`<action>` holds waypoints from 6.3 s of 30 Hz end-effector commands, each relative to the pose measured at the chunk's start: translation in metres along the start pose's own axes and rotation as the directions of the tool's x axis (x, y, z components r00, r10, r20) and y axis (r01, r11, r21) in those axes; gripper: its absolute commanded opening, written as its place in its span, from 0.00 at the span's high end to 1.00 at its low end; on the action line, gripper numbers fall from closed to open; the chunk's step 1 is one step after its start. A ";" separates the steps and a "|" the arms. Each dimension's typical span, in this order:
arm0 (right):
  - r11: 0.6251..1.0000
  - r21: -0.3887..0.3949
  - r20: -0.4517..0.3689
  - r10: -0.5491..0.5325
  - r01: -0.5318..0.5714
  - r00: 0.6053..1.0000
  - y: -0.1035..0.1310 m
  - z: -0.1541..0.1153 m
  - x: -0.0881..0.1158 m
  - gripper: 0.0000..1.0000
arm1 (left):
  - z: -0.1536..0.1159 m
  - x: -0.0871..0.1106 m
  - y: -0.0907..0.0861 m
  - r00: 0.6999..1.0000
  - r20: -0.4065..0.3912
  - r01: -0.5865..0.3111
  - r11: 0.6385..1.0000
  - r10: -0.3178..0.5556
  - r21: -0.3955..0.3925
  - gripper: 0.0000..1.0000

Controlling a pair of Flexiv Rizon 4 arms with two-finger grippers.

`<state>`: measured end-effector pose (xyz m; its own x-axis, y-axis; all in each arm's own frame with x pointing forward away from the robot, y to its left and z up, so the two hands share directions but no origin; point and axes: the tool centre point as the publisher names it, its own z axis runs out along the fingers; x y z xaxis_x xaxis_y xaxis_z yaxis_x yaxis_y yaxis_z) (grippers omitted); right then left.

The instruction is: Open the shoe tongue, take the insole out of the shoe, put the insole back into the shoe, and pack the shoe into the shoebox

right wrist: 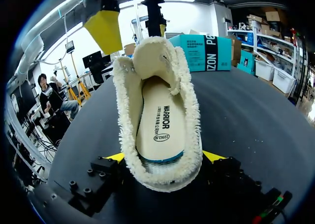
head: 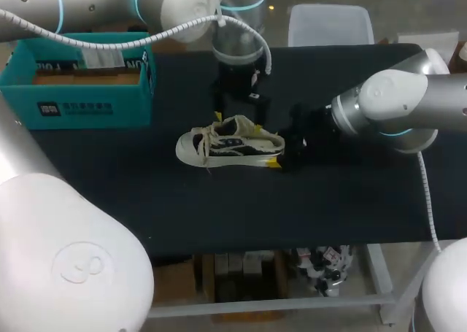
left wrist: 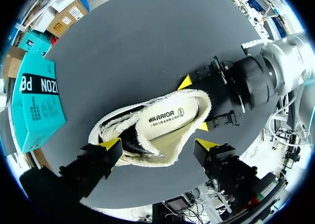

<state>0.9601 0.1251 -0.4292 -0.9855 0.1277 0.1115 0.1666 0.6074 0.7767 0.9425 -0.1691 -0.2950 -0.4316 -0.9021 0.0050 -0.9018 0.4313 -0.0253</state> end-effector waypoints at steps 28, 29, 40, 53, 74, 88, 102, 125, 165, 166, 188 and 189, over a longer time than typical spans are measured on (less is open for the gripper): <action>1.000 -0.004 -0.003 0.000 0.000 1.000 -0.005 0.002 -0.003 1.00 | 0.018 -0.025 0.007 0.985 0.085 0.151 0.987 -0.147 -0.047 1.00; 1.000 -0.004 -0.003 0.000 0.000 1.000 -0.005 0.002 -0.003 1.00 | 0.016 -0.027 0.009 0.985 0.082 0.156 0.987 -0.153 -0.042 1.00; 1.000 -0.004 -0.003 0.000 0.000 1.000 -0.005 0.002 -0.003 1.00 | 0.009 -0.059 0.027 0.978 0.005 0.208 0.978 -0.208 -0.011 1.00; 1.000 -0.004 -0.003 0.000 0.000 1.000 -0.005 0.002 -0.003 1.00 | -0.003 -0.124 0.054 0.928 -0.217 0.321 0.945 -0.302 0.056 1.00; 1.000 -0.004 -0.003 0.000 0.000 1.000 -0.005 0.002 -0.003 1.00 | -0.035 -0.071 0.025 0.963 -0.263 0.079 0.993 -0.053 0.090 0.18; 1.000 -0.004 -0.003 0.000 0.000 1.000 -0.005 0.002 -0.003 1.00 | -0.048 -0.031 0.012 0.939 -0.204 -0.254 0.957 0.278 0.139 1.00; 1.000 -0.004 -0.003 0.000 0.000 1.000 -0.005 0.002 -0.003 1.00 | -0.021 -0.020 -0.008 0.609 -0.224 -0.762 0.640 0.761 0.098 1.00; 1.000 -0.004 -0.003 0.000 0.000 1.000 -0.005 0.002 -0.003 1.00 | 0.021 -0.012 0.003 0.515 -0.173 -0.848 0.529 0.840 0.042 1.00; 1.000 -0.004 -0.003 0.000 0.000 1.000 -0.005 0.002 -0.003 1.00 | 0.092 -0.004 0.009 0.211 -0.240 -0.966 0.239 0.948 0.096 1.00; 1.000 -0.004 -0.003 0.000 0.000 1.000 -0.005 0.002 -0.003 1.00 | 0.094 -0.004 0.010 0.214 -0.236 -0.966 0.241 0.948 0.095 1.00; 1.000 -0.004 -0.003 0.000 0.000 1.000 -0.005 0.002 -0.003 1.00 | 0.144 -0.003 0.014 0.297 -0.170 -0.951 0.307 0.940 0.038 1.00; 1.000 -0.004 -0.003 0.000 0.000 1.000 -0.005 0.002 -0.003 1.00 | 0.145 -0.004 0.013 0.298 -0.171 -0.950 0.309 0.939 0.040 1.00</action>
<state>0.9608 0.1271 -0.4305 -0.9857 0.1284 0.1087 0.1648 0.6064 0.7779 0.9409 -0.1634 -0.3998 -0.9783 0.1404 0.1521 0.1343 0.9897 -0.0500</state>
